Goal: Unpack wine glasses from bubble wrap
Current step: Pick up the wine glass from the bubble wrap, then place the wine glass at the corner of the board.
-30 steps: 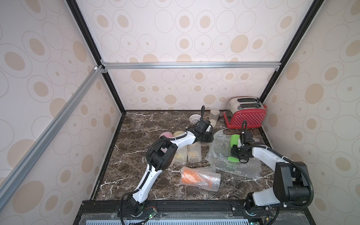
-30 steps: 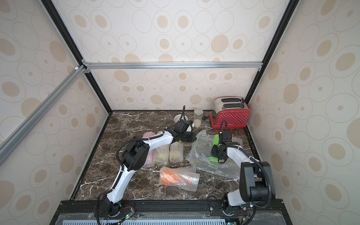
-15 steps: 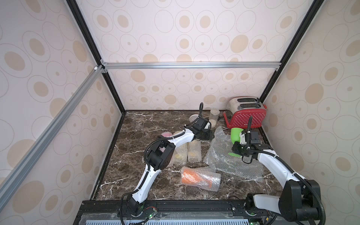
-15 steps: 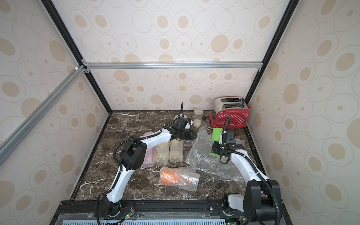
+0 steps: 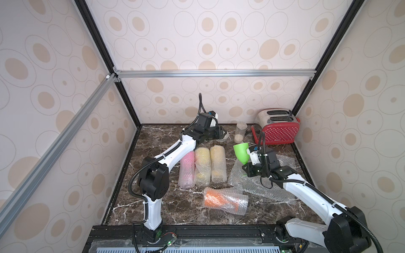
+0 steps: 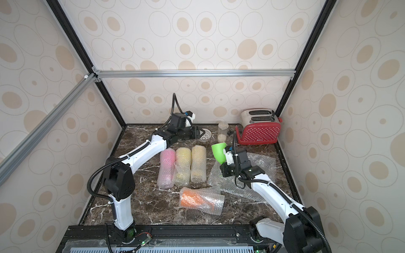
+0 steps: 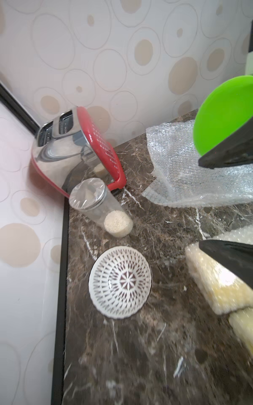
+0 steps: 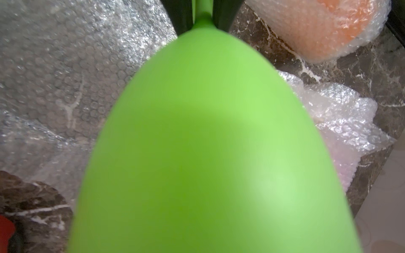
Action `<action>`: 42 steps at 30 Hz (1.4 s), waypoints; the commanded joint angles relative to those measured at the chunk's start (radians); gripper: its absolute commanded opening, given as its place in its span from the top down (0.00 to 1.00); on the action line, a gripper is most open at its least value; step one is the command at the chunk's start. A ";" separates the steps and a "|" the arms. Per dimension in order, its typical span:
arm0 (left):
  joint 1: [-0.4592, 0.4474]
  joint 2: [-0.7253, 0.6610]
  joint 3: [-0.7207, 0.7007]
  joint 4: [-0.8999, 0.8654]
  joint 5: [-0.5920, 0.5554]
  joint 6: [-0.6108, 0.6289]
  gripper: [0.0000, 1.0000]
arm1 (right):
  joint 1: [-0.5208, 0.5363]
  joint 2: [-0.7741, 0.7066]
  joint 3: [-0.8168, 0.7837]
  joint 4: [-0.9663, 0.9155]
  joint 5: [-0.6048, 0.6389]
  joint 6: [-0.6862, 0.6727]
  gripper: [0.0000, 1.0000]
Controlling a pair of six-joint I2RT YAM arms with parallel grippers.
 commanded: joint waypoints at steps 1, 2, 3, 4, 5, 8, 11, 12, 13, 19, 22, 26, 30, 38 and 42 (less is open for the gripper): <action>0.035 -0.038 -0.043 -0.019 0.090 0.038 0.45 | 0.086 0.039 0.056 -0.014 0.082 -0.113 0.82; 0.042 -0.051 -0.055 -0.020 0.140 0.047 0.45 | 0.112 0.053 0.069 -0.029 0.111 -0.142 0.82; 0.046 -0.063 -0.067 -0.025 0.175 0.060 0.45 | 0.143 0.071 0.083 -0.044 0.143 -0.173 0.82; 0.050 -0.076 -0.078 -0.035 0.196 0.077 0.45 | 0.172 0.086 0.097 -0.054 0.172 -0.201 0.82; 0.050 -0.084 -0.088 -0.045 0.209 0.090 0.44 | 0.192 0.099 0.107 -0.059 0.197 -0.220 0.82; 0.051 -0.104 -0.105 -0.106 0.221 0.147 0.44 | 0.254 0.134 0.140 -0.059 0.256 -0.267 0.82; 0.055 -0.124 -0.130 -0.148 0.230 0.187 0.45 | 0.286 0.162 0.169 -0.058 0.271 -0.290 0.82; 0.059 -0.133 -0.143 -0.154 0.234 0.192 0.45 | 0.295 0.170 0.174 -0.057 0.273 -0.295 0.82; 0.063 -0.143 -0.160 -0.153 0.238 0.194 0.45 | 0.300 0.174 0.177 -0.056 0.272 -0.298 0.82; 0.112 -0.200 -0.254 -0.125 0.255 0.179 0.47 | 0.304 0.158 0.148 -0.012 0.237 -0.301 0.82; 0.139 -0.225 -0.288 -0.098 0.291 0.167 0.47 | 0.304 0.143 0.134 -0.003 0.236 -0.300 0.82; 0.142 -0.237 -0.321 -0.084 0.347 0.168 0.49 | 0.304 0.116 0.108 0.028 0.251 -0.292 0.82; 0.142 -0.259 -0.371 -0.091 0.356 0.178 0.50 | 0.303 0.102 0.098 0.043 0.249 -0.290 0.82; 0.141 -0.282 -0.430 -0.049 0.403 0.171 0.52 | 0.304 0.123 0.120 0.061 0.233 -0.295 0.82; 0.140 -0.265 -0.433 -0.052 0.404 0.177 0.56 | 0.305 0.143 0.150 0.043 0.219 -0.307 0.82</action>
